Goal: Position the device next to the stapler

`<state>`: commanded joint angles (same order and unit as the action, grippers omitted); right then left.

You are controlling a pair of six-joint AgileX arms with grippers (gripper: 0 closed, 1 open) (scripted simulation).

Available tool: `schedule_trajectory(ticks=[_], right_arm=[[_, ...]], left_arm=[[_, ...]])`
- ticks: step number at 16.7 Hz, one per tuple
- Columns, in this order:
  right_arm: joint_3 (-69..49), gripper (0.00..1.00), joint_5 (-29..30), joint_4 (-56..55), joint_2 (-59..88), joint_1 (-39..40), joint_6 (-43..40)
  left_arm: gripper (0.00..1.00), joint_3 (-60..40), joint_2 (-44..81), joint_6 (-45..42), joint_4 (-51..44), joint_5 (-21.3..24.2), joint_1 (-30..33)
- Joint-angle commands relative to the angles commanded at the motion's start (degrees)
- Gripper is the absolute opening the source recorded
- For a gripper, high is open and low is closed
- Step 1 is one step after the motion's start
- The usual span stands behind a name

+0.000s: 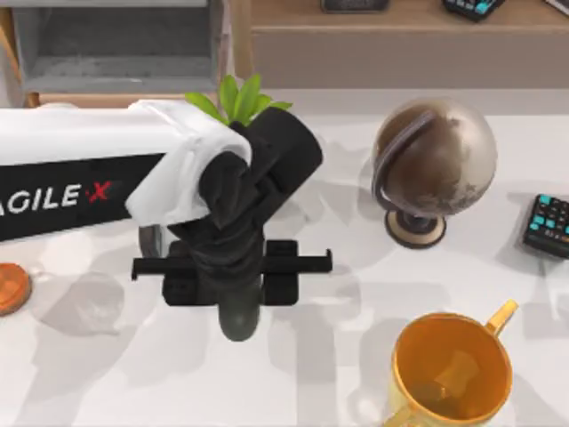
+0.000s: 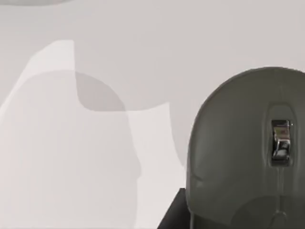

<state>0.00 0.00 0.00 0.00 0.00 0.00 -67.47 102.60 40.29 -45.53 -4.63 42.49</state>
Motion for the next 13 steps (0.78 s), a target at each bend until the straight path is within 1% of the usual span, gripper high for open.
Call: schedule_trajectory(ticks=[13], right_arm=[[0.00, 1.00, 0.00, 0.00, 0.00, 0.00, 0.00]], left_arm=[[0.00, 2.79, 3.21, -0.23, 0.97, 0.39, 0.14]])
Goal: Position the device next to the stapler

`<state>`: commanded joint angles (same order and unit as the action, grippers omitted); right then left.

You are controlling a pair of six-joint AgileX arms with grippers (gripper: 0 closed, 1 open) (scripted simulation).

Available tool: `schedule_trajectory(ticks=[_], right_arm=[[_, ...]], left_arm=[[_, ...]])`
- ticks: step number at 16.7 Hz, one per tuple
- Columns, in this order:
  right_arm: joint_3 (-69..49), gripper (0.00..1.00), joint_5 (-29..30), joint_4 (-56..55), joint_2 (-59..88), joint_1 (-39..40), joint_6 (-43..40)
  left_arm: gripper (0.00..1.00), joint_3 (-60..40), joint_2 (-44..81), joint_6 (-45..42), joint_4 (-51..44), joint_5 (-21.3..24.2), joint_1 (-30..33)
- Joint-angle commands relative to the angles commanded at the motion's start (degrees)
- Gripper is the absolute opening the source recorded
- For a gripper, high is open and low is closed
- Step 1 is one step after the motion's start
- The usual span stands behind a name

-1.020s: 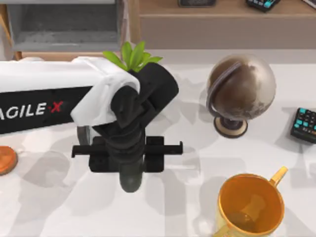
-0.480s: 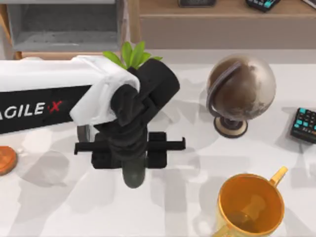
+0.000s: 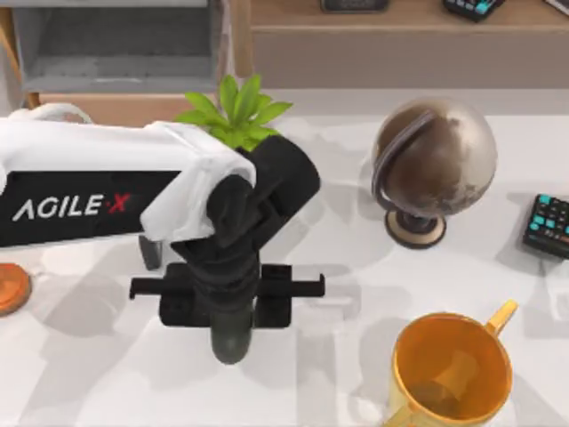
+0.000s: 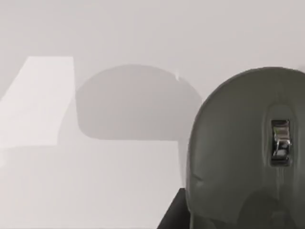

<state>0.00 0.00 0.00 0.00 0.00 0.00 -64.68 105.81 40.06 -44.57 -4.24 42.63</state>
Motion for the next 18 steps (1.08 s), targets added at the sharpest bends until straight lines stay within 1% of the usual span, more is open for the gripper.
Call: schedule_trajectory(ticks=[4, 17, 18], right_arm=[[0.00, 1.00, 0.00, 0.00, 0.00, 0.00, 0.00], [0.00, 1.00, 0.00, 0.00, 0.00, 0.00, 0.00], [0.00, 1.00, 0.00, 0.00, 0.00, 0.00, 0.00]], left_arm=[[0.00, 0.00, 0.00, 0.00, 0.00, 0.00, 0.00], [0.98, 0.00, 0.00, 0.00, 0.00, 0.00, 0.00], [1.00, 0.00, 0.00, 0.00, 0.00, 0.00, 0.00]])
